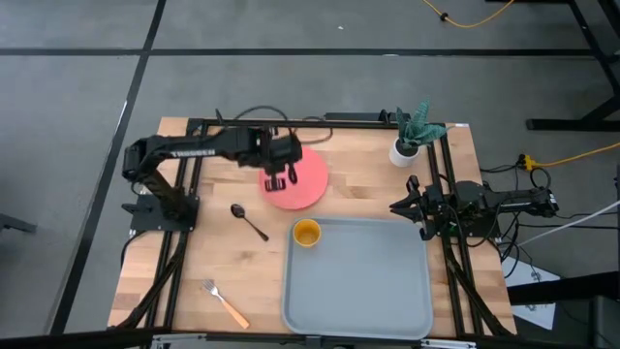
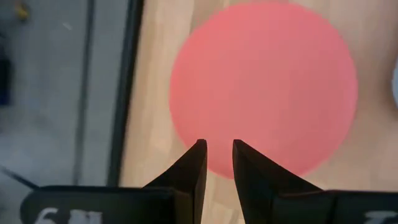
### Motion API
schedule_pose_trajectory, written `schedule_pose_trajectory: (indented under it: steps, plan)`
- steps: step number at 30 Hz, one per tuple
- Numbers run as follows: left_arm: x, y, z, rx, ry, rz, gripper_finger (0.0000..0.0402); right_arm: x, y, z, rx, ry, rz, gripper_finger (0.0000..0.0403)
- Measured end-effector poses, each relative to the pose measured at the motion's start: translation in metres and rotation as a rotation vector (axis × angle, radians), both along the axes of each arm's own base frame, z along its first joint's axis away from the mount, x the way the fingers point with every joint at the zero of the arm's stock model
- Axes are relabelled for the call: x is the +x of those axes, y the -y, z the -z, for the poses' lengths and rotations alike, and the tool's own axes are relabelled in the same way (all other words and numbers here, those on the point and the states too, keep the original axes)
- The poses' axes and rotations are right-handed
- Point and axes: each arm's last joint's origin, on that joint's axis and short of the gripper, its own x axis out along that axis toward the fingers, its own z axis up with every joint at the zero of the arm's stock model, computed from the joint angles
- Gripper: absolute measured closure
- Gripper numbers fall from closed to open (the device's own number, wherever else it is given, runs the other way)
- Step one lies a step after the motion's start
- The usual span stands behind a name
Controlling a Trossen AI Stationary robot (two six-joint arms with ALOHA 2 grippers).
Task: Pick and place plate/cup/fork/spoon on tray
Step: Put the pink plate on the light blue serving tray to the bottom right of the yellow cup
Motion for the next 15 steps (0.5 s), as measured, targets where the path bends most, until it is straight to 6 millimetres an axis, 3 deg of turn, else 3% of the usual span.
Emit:
schedule_pose_trajectory:
  steps: [8,15]
  plan:
    - [-0.026,-0.066,0.04,-0.058,-0.046,-0.188,0.0332,0.0,0.0,0.0,0.0,-0.001,0.0,0.0347]
    - [-0.07,-0.126,0.093,-0.381,0.159,-0.432,0.0332,0.0,0.0,0.0,0.0,-0.001,0.0,0.0347]
